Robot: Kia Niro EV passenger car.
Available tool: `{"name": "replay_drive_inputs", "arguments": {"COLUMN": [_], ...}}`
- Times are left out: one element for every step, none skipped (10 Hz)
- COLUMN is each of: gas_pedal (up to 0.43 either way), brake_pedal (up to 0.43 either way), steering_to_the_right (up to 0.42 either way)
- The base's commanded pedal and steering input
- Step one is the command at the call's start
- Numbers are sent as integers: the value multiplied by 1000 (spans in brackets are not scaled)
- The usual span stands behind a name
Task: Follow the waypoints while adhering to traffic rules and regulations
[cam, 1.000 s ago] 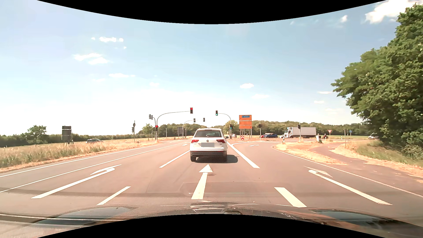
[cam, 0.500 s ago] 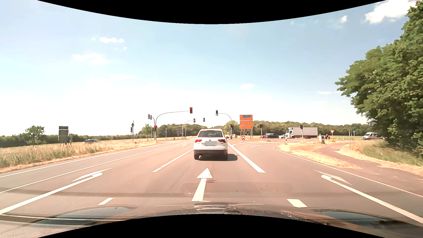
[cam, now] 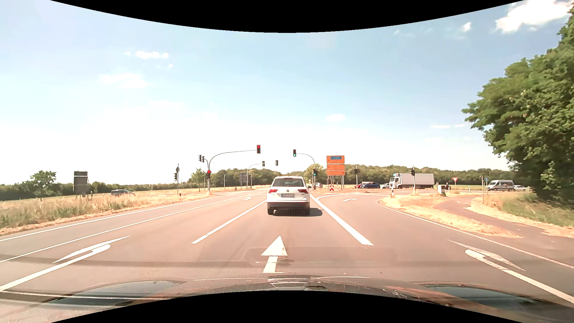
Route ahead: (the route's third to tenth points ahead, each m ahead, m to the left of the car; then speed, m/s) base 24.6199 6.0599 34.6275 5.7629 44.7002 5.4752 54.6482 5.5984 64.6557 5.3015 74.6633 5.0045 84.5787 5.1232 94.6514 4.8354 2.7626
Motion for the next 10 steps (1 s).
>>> {"name": "replay_drive_inputs", "arguments": {"gas_pedal": [240, 240, 240, 240, 240, 240, 240, 240, 240, 240], "brake_pedal": [0, 0, 0, 0, 0, 0, 0, 0, 0, 0], "steering_to_the_right": [-5, -6, -6, -6, -5, -5, -6, -5, -5, -6]}}
